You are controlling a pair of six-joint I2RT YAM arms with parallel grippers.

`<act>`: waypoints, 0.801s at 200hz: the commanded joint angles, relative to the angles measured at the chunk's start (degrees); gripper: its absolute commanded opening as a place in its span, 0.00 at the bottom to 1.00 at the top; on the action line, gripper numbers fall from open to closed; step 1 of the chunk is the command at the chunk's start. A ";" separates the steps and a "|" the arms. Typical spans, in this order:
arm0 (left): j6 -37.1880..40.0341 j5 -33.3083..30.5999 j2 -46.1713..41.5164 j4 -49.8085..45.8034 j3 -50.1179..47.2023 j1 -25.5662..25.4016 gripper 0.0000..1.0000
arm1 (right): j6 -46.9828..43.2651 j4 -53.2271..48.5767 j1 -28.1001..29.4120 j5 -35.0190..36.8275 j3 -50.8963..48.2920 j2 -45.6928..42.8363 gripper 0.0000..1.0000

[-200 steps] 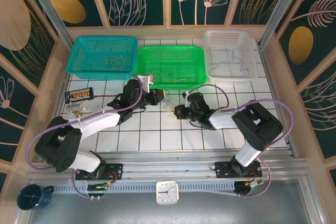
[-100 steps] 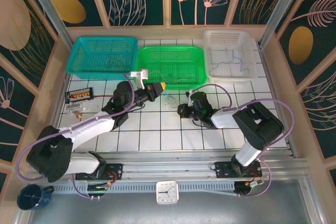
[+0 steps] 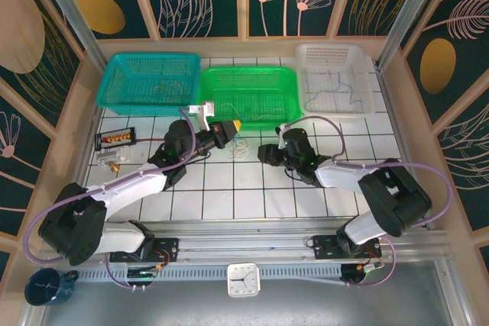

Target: Untangle the cables

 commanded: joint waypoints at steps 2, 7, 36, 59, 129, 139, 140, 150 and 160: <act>-0.76 0.59 0.15 4.08 -0.56 -0.29 0.00 | -2.24 -3.29 -0.73 1.52 1.29 -4.50 0.51; -0.71 0.72 0.22 4.15 -0.59 -0.31 0.00 | -2.53 -3.29 -0.72 1.10 1.39 -5.22 0.52; -1.03 0.85 0.40 4.69 -0.50 -0.31 0.00 | -5.17 -0.18 0.58 -1.84 1.30 -8.46 0.59; -2.11 1.09 0.58 5.67 -0.41 -0.27 0.00 | -6.34 4.07 2.50 -3.03 1.70 -8.01 0.61; -5.07 1.73 0.77 7.24 0.11 -0.32 0.00 | -7.02 14.35 6.05 -2.19 6.60 1.65 0.63; -5.26 1.73 0.64 7.24 0.15 -0.28 0.00 | -7.35 15.35 6.59 -2.08 6.99 2.71 0.64; -5.35 1.73 0.66 7.24 0.13 -0.27 0.00 | -7.37 15.44 6.65 -2.08 7.00 2.82 0.64; -5.68 1.73 0.50 7.32 0.11 -0.27 0.00 | -7.62 16.47 7.09 -1.90 7.11 3.72 0.64; -5.94 1.86 0.28 7.42 0.23 -0.34 0.00 | -7.90 17.23 7.37 -1.69 7.35 4.60 0.64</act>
